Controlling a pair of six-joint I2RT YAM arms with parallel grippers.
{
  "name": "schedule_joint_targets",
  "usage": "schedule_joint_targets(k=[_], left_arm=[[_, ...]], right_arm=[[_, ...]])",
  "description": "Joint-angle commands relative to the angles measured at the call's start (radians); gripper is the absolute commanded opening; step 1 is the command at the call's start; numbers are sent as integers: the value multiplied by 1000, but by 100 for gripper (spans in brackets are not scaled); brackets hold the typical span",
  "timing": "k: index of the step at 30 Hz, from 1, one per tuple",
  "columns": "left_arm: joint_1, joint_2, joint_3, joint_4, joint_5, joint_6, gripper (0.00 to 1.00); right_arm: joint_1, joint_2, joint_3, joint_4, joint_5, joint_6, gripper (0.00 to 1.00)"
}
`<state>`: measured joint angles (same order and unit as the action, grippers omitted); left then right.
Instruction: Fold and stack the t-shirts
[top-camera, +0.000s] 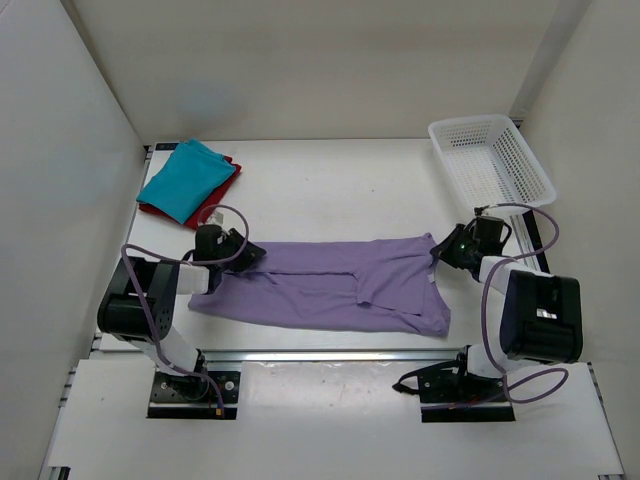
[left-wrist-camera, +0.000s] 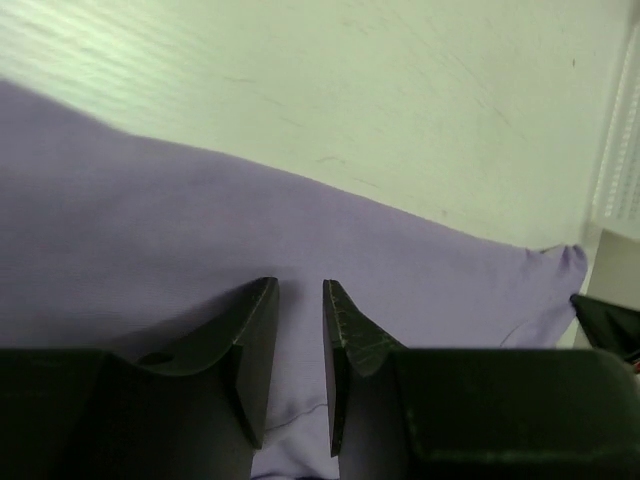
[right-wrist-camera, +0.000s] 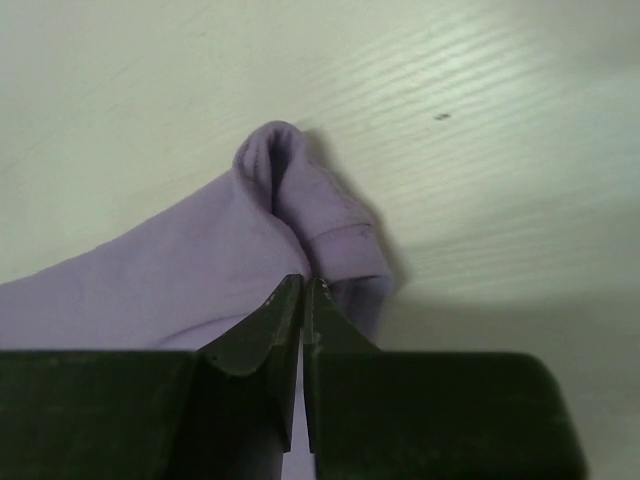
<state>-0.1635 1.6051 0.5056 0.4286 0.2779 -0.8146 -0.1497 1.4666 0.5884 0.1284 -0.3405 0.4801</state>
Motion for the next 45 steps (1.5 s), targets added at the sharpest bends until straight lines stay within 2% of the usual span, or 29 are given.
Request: schedule_joint_targets(k=[1, 6, 8, 11, 15, 17, 20, 22, 25, 27, 31, 32, 35, 36, 37, 38, 39, 40, 41, 42, 43, 44, 45], left_arm=[[44, 1, -47, 70, 41, -63, 36], [84, -11, -70, 98, 50, -92, 35], [85, -28, -59, 88, 40, -87, 36], [78, -85, -59, 84, 40, -101, 36], [18, -180, -42, 44, -3, -63, 37], [-33, -243, -1, -42, -38, -5, 37], [-128, -307, 25, -111, -117, 80, 38], [-172, -336, 21, -122, -131, 100, 38], [-166, -378, -25, -102, -108, 71, 37], [-143, -408, -48, -109, -88, 69, 37], [-113, -474, -85, -137, -82, 81, 37], [-101, -490, -96, -145, -75, 81, 38], [-84, -516, -105, -183, -75, 112, 42], [-82, -516, -102, -209, -75, 112, 44], [-82, -516, -98, -224, -69, 124, 45], [-80, -514, -98, -235, -71, 136, 46], [-76, -516, -95, -258, -72, 146, 46], [-76, -517, -93, -286, -60, 146, 46], [-71, -524, -95, -289, -60, 146, 46], [-79, -531, -90, -306, -65, 143, 46], [-80, -549, -91, -316, -66, 141, 46], [-83, -557, -101, -317, -68, 135, 46], [-93, -580, -102, -318, -71, 137, 50]], right_arm=[[-36, -17, -13, 28, 80, 14, 0], [-31, -2, 8, 10, 72, 23, 4], [-25, -20, 10, 17, 77, 31, 9], [-5, -70, 14, -6, 86, 28, 26], [108, -225, -7, -70, 219, 12, 33], [143, -294, -62, -81, 233, 20, 28], [266, -368, -126, -108, 248, 25, 12], [335, -359, -154, -113, 224, 37, 8], [404, -251, -147, -89, 204, 55, 5], [414, -160, -81, -85, 163, 49, 1], [400, 70, 46, -65, 115, 37, 0], [385, 107, 112, -56, 89, 26, 0], [363, 381, 373, -100, 31, 8, 0], [366, 440, 536, -157, 17, -12, 0], [375, 566, 746, -250, 3, -41, 0], [377, 709, 872, -318, -20, -58, 0], [383, 860, 1159, -469, -50, -84, 0], [400, 935, 1479, -628, -84, -122, 0], [406, 1071, 1651, -709, -91, -144, 0], [427, 1207, 2020, -842, -72, -175, 0], [436, 1219, 2179, -811, -86, -164, 10], [432, 1063, 2056, -734, -125, -141, 12], [434, 987, 1831, -611, -140, -132, 18]])
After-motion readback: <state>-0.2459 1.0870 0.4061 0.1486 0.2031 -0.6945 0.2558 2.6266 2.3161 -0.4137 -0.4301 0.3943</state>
